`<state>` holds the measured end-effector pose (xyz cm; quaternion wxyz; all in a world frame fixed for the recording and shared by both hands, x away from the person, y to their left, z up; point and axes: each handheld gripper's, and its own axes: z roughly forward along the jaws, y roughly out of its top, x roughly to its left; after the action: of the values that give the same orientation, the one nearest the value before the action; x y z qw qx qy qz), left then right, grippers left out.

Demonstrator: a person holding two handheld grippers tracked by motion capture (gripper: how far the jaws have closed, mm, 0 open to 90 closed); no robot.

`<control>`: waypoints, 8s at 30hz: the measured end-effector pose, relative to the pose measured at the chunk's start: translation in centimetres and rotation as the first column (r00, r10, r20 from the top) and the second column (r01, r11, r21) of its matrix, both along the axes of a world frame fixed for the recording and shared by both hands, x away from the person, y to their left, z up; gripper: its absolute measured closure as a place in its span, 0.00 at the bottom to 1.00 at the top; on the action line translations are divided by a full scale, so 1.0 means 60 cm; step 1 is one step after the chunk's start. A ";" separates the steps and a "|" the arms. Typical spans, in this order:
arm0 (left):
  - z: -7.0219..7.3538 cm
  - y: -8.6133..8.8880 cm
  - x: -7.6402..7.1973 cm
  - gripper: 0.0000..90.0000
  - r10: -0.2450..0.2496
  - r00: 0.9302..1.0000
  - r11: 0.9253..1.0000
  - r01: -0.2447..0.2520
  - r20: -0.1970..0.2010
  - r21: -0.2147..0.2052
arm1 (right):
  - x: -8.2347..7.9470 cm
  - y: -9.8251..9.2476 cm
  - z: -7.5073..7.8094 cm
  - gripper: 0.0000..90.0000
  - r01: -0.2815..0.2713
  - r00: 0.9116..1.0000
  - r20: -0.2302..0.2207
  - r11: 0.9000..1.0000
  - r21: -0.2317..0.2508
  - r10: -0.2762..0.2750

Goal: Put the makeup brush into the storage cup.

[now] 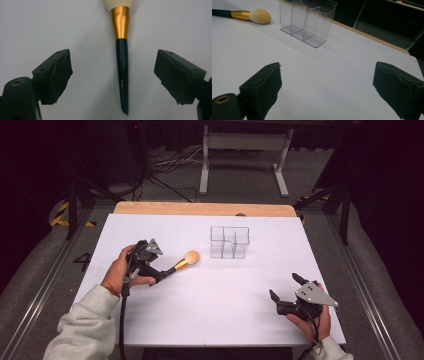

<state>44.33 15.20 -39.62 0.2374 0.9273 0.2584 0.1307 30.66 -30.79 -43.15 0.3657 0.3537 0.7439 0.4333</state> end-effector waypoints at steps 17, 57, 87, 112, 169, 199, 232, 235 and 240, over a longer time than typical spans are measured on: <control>-0.049 -0.076 0.070 0.43 0.018 0.982 0.984 0.016 -0.190 0.176 | 0.004 0.000 -0.004 0.10 0.006 1.000 -0.015 1.000 -0.011 -0.006; -0.011 -0.028 0.037 0.80 0.105 0.994 0.994 -0.105 0.004 -0.031 | 0.007 -0.001 -0.007 0.10 0.005 0.999 -0.032 1.000 -0.016 -0.005; 0.037 0.043 -0.078 0.80 0.091 0.966 0.915 0.015 0.242 -0.404 | 0.006 0.000 -0.007 0.11 0.003 1.000 -0.028 1.000 -0.015 -0.004; 0.038 0.037 -0.084 0.80 0.149 0.941 0.810 0.061 0.304 -0.583 | 0.006 0.001 -0.004 0.11 -0.003 1.000 -0.015 1.000 -0.009 0.003; 0.040 -0.042 -0.089 0.80 0.020 0.950 0.738 0.197 0.313 -0.645 | 0.007 0.000 -0.004 0.10 -0.018 1.000 -0.009 0.999 0.027 0.018; 0.021 -0.104 -0.106 0.80 -0.082 0.945 0.730 0.272 0.315 -0.627 | 0.002 -0.003 0.021 0.08 -0.103 0.995 0.032 0.977 0.186 0.099; 0.006 -0.156 -0.123 0.80 -0.146 0.934 0.677 0.334 0.325 -0.656 | 0.018 0.101 0.075 0.15 -0.317 0.945 0.046 0.873 0.371 0.324; 0.004 -0.162 -0.125 0.80 -0.150 0.933 0.676 0.337 0.326 -0.655 | 0.022 0.110 0.075 0.15 -0.325 0.942 0.044 0.872 0.367 0.333; 0.002 -0.169 -0.126 0.80 -0.160 0.932 0.671 0.344 0.325 -0.657 | 0.026 0.123 0.075 0.16 -0.334 0.938 0.043 0.865 0.375 0.344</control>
<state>36.75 5.07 -39.49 0.6178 0.7698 0.1262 0.0989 32.22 -23.41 -38.62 0.1997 0.2866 0.7018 0.6209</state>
